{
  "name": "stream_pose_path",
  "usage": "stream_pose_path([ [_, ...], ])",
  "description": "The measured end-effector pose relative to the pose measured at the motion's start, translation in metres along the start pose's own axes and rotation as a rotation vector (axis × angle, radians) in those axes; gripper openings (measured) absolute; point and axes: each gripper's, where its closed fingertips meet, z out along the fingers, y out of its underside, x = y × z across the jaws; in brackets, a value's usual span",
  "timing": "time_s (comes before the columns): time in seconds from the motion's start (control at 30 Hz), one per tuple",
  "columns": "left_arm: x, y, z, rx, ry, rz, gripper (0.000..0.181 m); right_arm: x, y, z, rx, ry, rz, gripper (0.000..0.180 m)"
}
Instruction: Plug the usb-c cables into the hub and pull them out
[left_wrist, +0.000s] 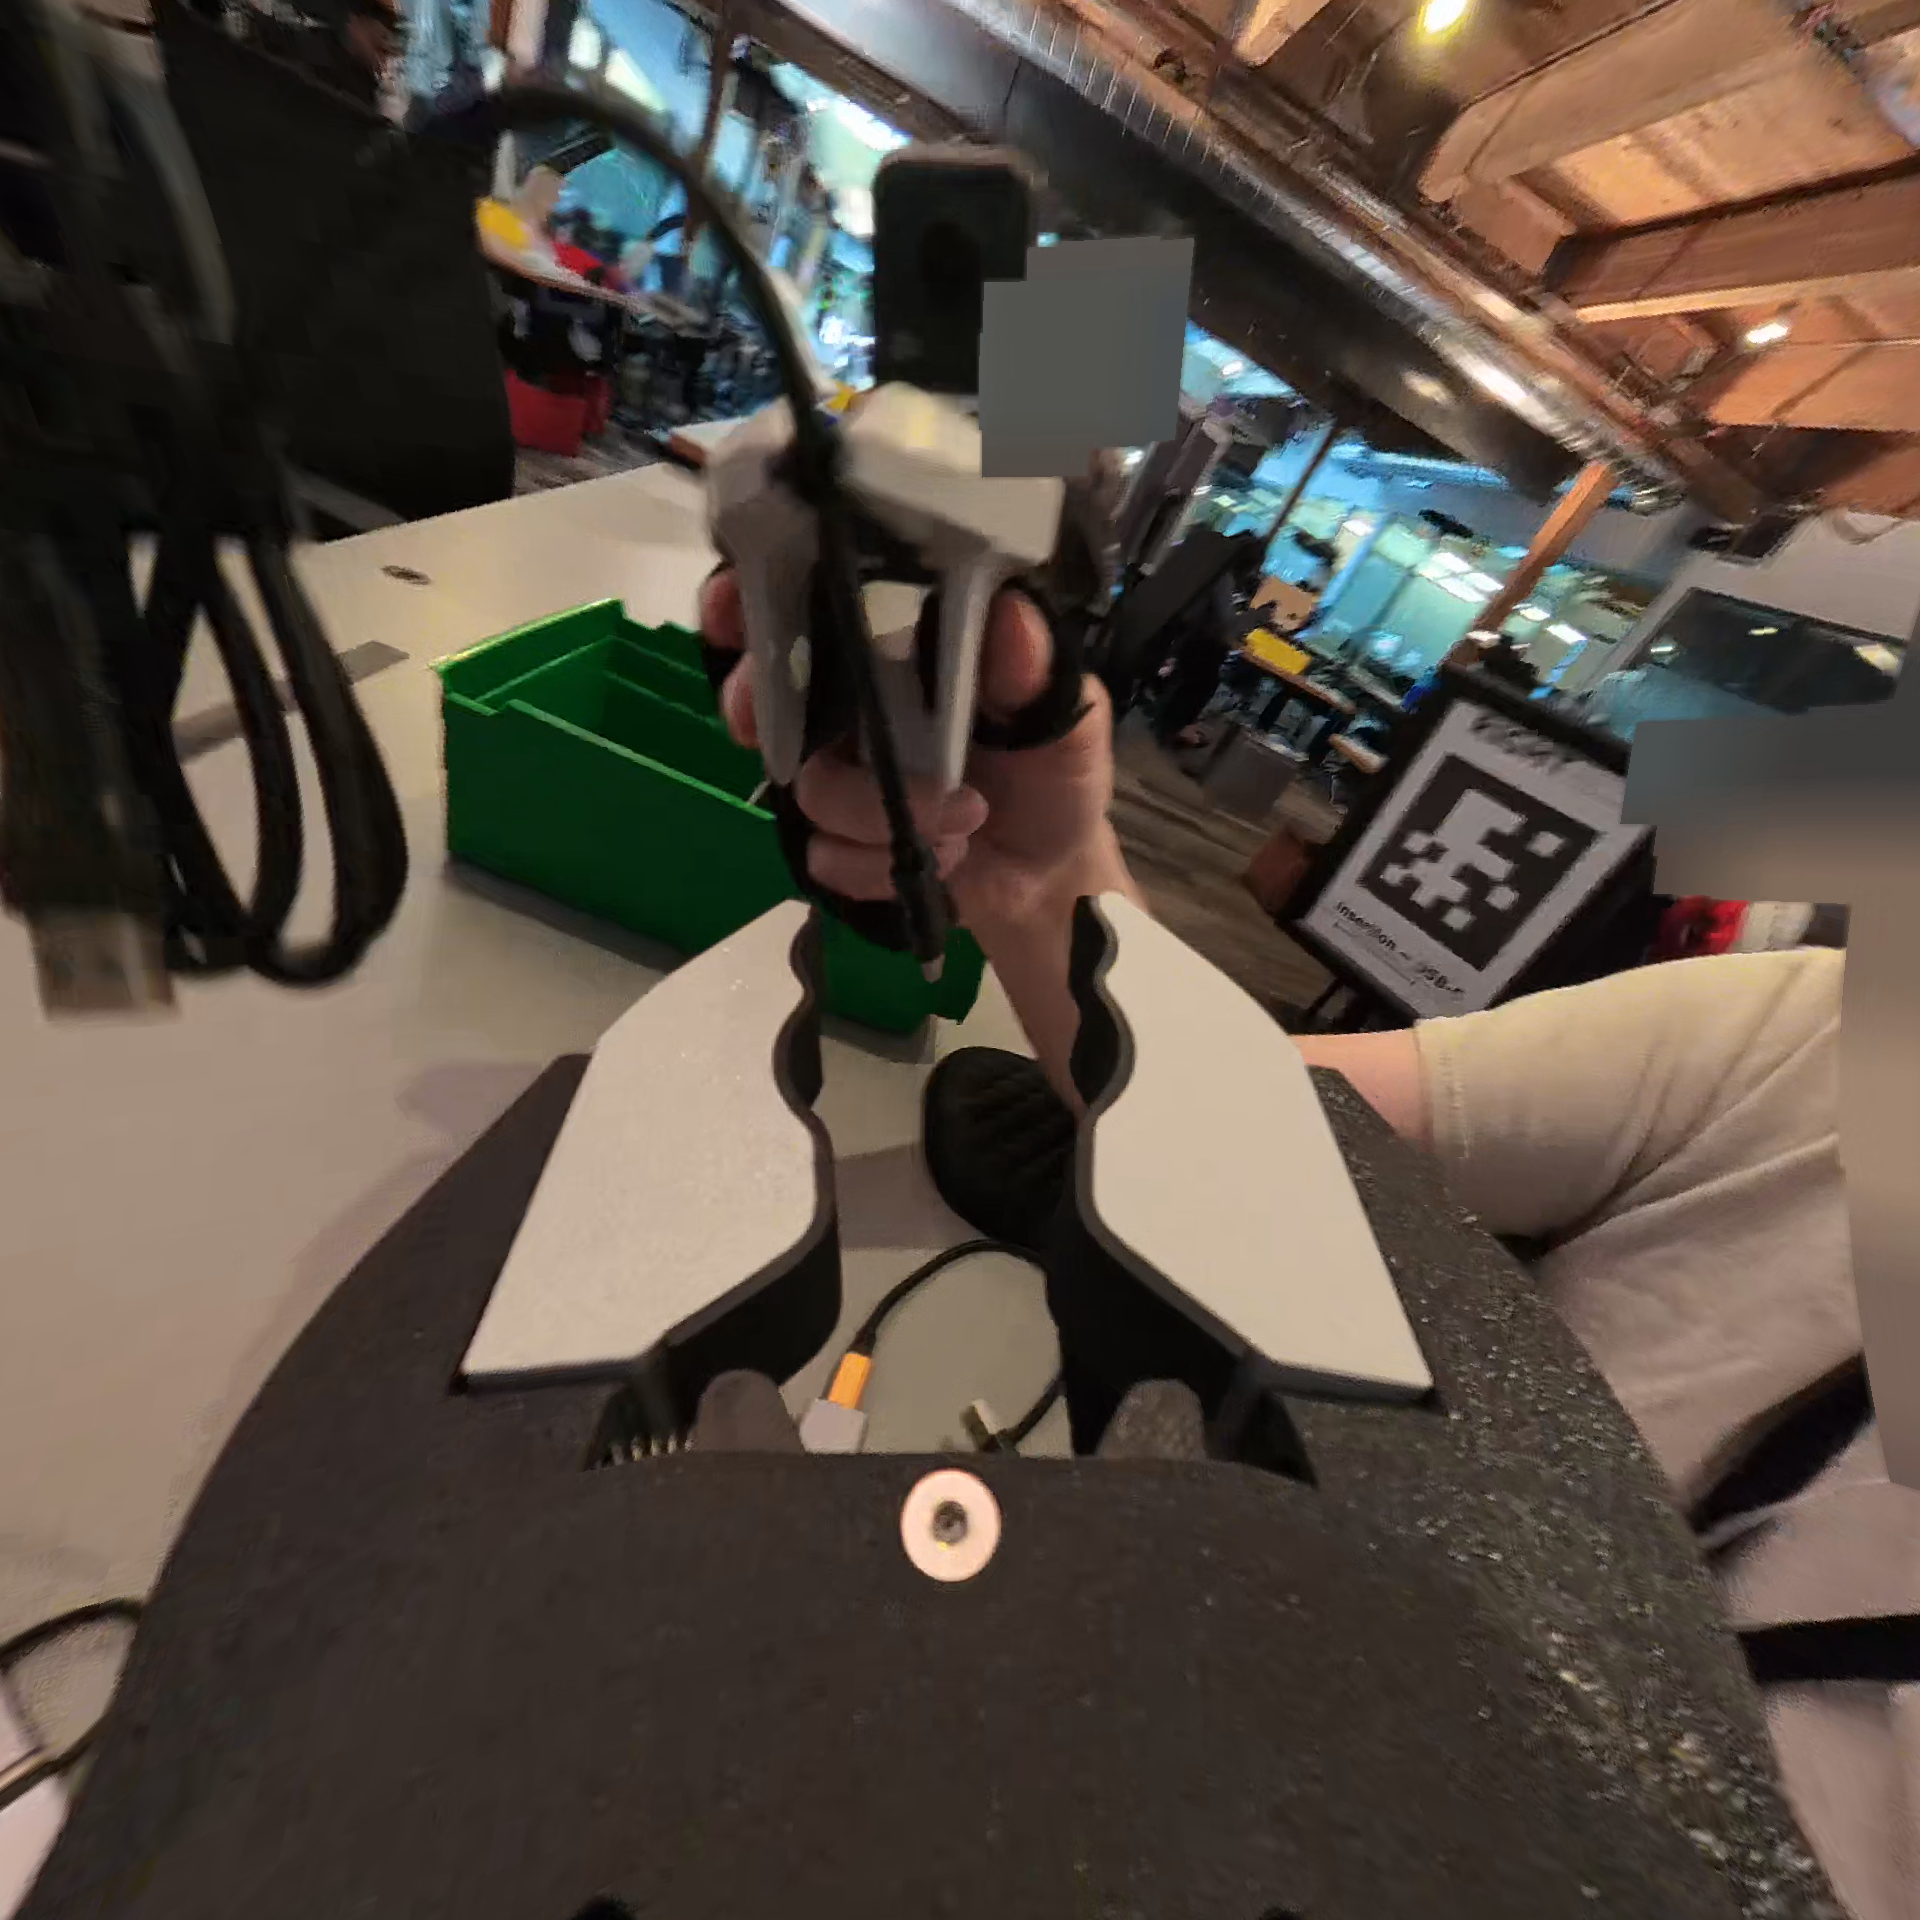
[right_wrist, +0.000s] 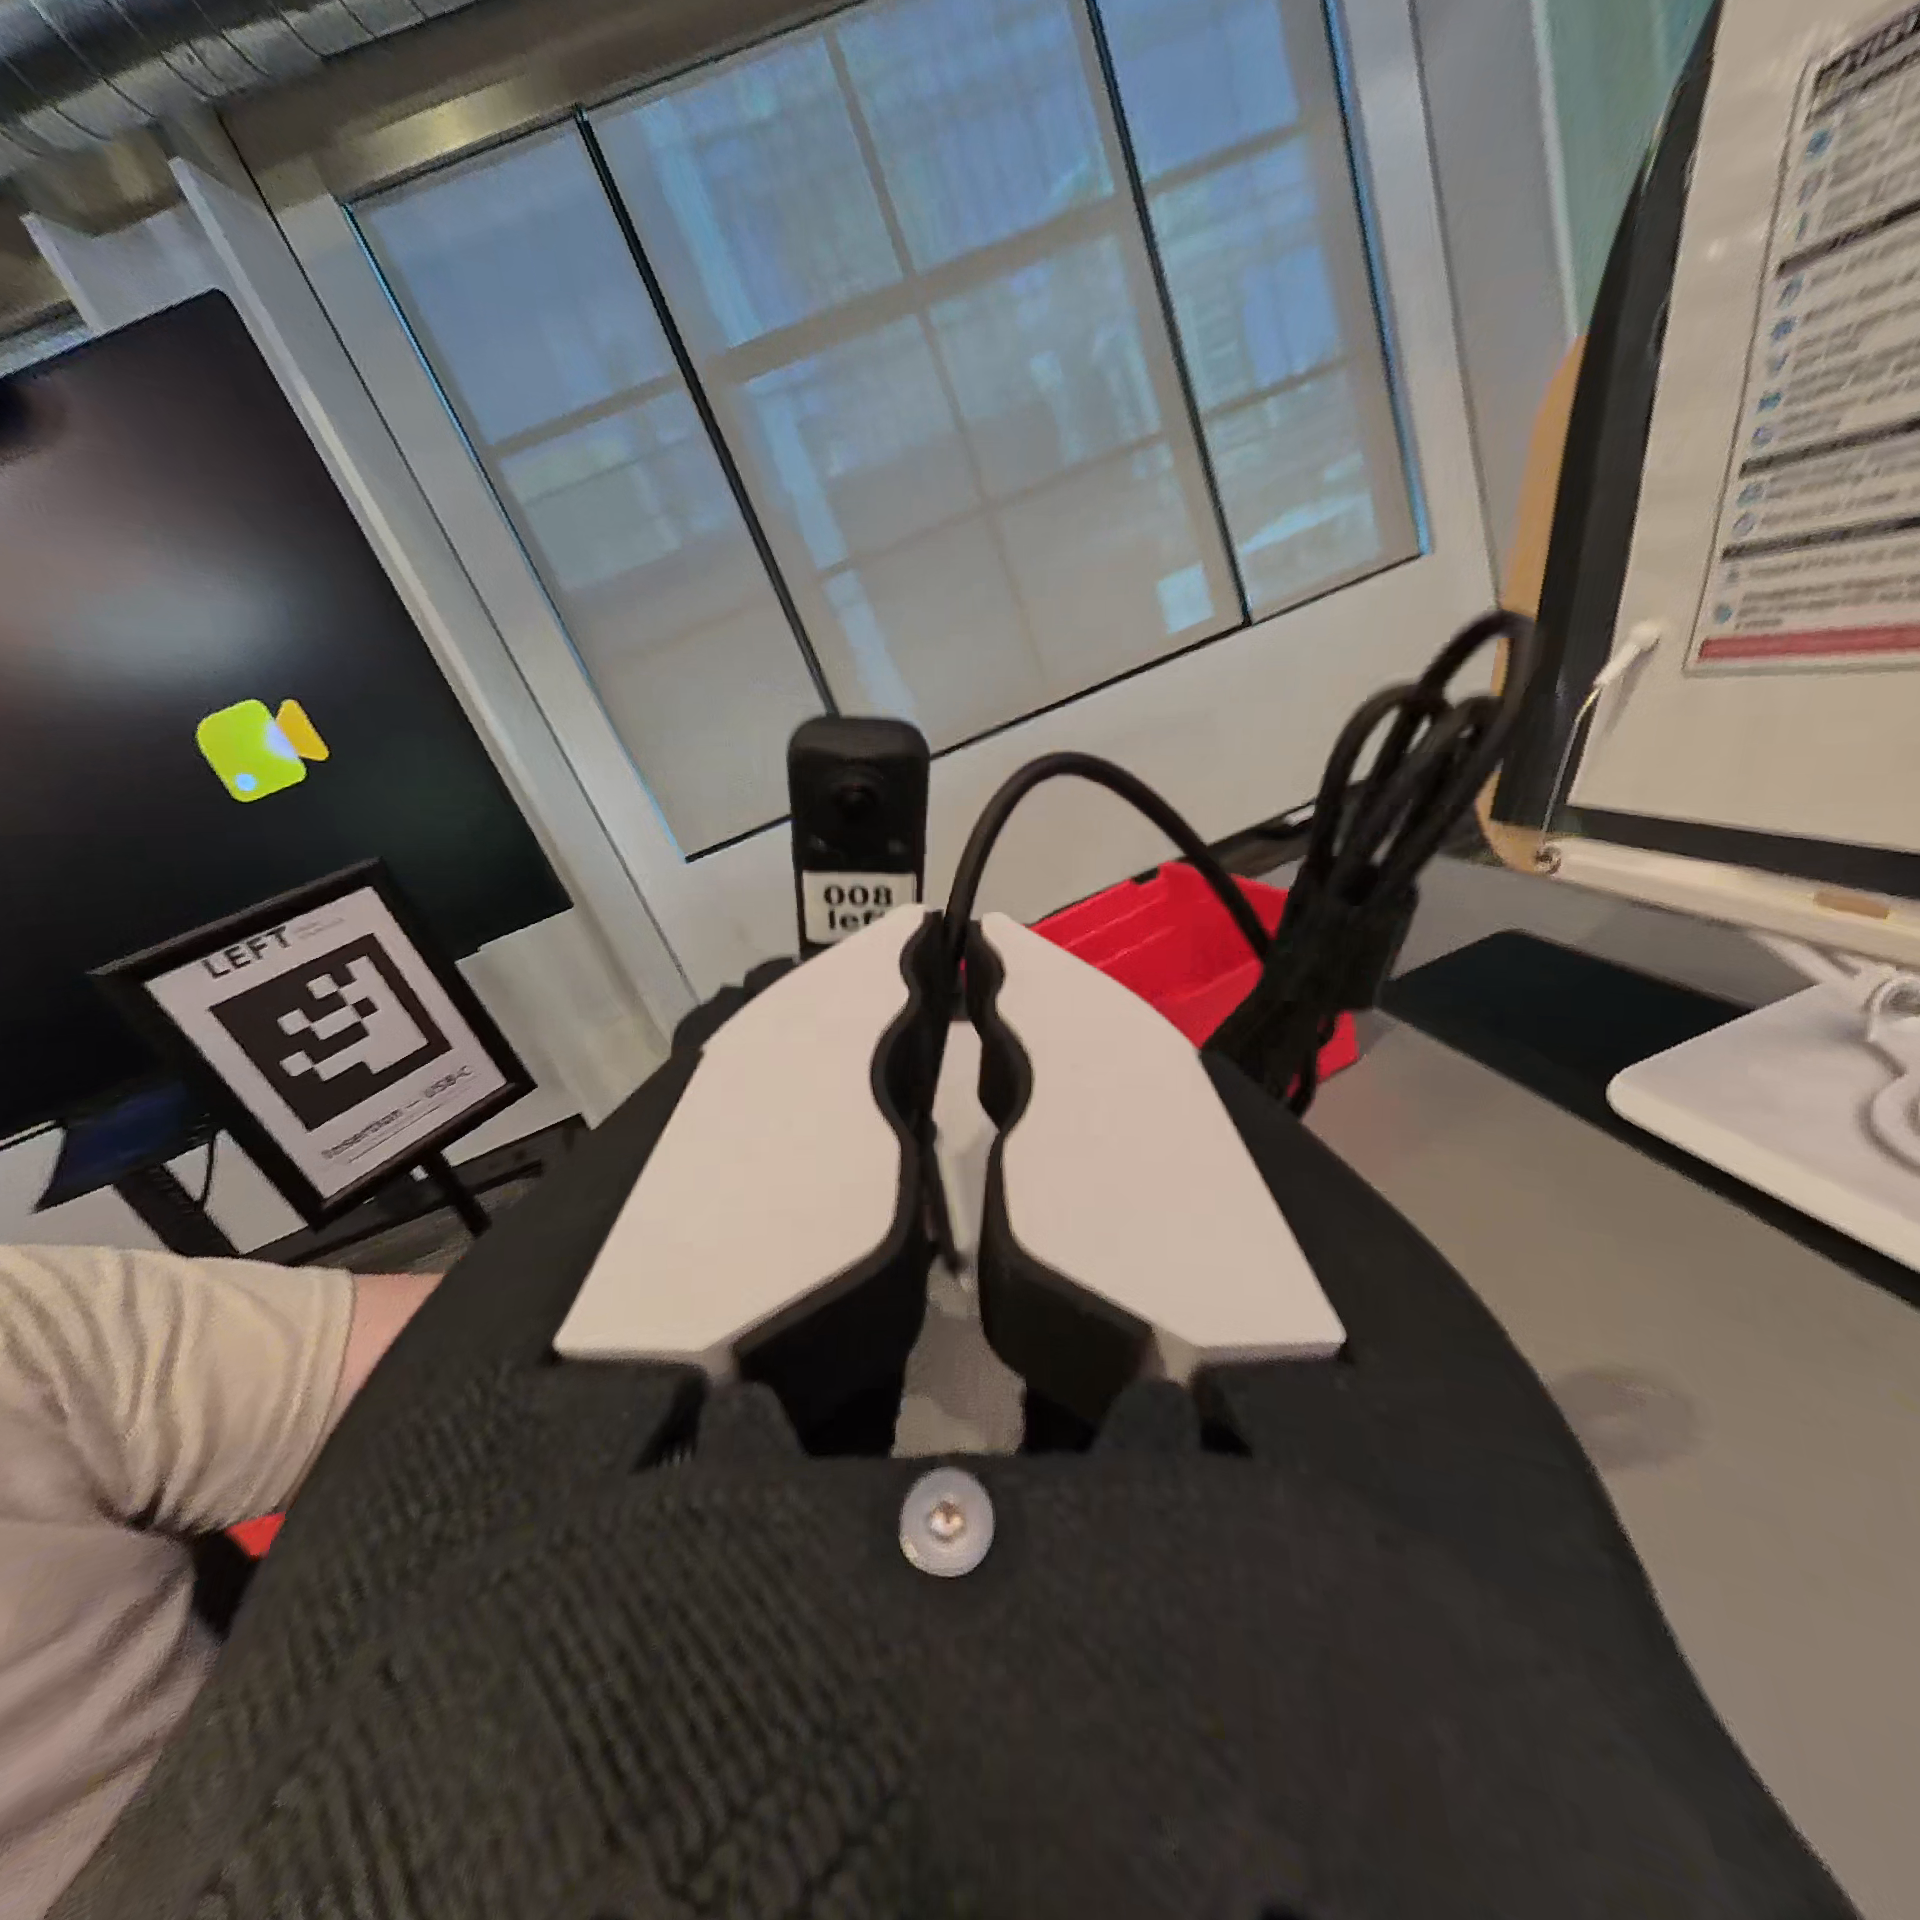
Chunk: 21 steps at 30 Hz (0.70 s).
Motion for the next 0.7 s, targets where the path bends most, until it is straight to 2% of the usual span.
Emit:
stream_pose_path([
  [0.13, -0.007, 0.000, 0.011, 0.063, -0.043, 0.013, 0.044, -0.001, -0.003, 0.003, 0.026, 0.026, -0.052, 0.003],
  [0.2, -0.009, 0.002, 0.016, 0.093, -0.045, 0.006, 0.031, -0.001, -0.003, 0.003, 0.027, 0.026, -0.055, 0.003],
  [0.27, -0.016, 0.011, 0.021, 0.070, -0.076, 0.002, 0.028, 0.000, -0.005, 0.002, 0.041, 0.031, -0.056, 0.004],
  [0.33, -0.010, 0.015, 0.028, 0.079, -0.012, -0.033, 0.028, 0.000, -0.006, 0.001, 0.043, 0.030, -0.063, 0.004],
  [0.43, -0.002, 0.002, 0.026, 0.179, 0.074, -0.089, 0.026, 0.001, -0.007, 0.001, 0.045, 0.044, -0.088, 0.004],
  [0.5, -0.003, -0.004, 0.020, 0.220, 0.062, -0.062, 0.008, -0.001, -0.009, 0.001, 0.056, 0.042, -0.102, 0.004],
  [0.63, 0.001, -0.007, 0.011, 0.153, 0.050, -0.004, 0.007, -0.006, -0.017, -0.002, 0.105, 0.019, -0.123, 0.005],
  [0.7, 0.008, -0.011, 0.003, 0.089, 0.031, 0.062, 0.007, -0.022, -0.024, -0.006, 0.160, -0.076, -0.183, 0.005],
])
